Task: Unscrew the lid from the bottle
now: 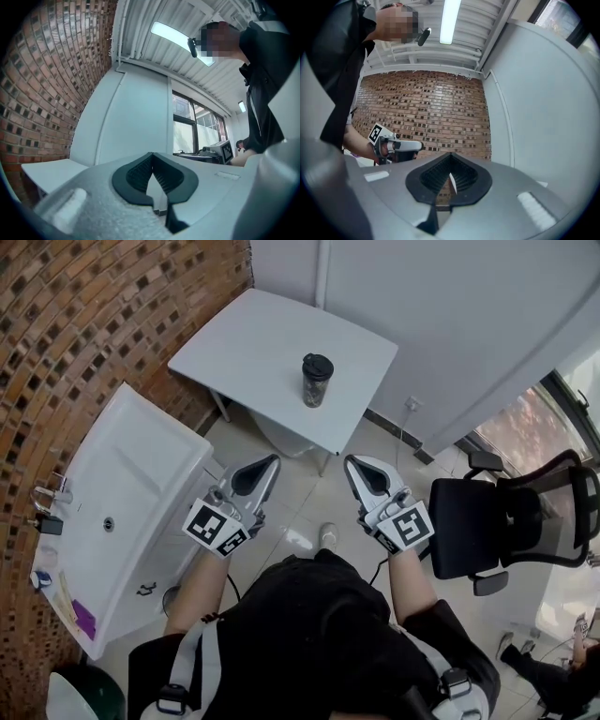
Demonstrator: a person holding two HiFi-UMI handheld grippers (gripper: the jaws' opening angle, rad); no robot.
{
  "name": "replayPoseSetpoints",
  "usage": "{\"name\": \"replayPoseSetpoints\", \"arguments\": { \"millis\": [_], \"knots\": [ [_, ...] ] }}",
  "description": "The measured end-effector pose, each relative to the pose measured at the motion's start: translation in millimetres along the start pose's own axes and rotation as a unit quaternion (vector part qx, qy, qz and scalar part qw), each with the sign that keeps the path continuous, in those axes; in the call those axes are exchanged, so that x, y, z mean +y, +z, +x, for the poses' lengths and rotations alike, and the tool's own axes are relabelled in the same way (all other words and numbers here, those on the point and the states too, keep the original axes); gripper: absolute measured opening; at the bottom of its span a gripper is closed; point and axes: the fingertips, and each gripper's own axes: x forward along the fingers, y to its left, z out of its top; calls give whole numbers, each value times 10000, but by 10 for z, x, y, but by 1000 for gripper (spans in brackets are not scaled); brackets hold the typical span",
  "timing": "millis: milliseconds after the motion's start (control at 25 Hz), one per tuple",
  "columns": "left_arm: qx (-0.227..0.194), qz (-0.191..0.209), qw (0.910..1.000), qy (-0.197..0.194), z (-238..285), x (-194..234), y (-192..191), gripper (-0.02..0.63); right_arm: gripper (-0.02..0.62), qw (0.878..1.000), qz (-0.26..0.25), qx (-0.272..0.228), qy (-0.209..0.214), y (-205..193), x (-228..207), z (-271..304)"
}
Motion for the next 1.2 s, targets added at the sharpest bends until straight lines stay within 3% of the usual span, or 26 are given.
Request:
{"name": "replayPoseSetpoints", "arguments": {
  "millis": [160,480,640,920,1200],
  "knots": [
    [26,211,9995,238,432,129,-16,3,5,9995,-79,-26,311,38,-500,177],
    [87,176,9980,596,1082,228,-283,5,5,9962,-14,-38,868,-23,-1189,342],
    [283,147,9972,682,1284,328,-419,8,5,9958,112,36,905,-140,-1402,440],
    [806,110,9944,677,1467,739,-786,135,5,9963,170,4,841,-295,-1705,780],
    [1217,83,9913,503,1623,1202,-1104,177,5,9974,119,88,699,-381,-1888,1136]
  ]
}}
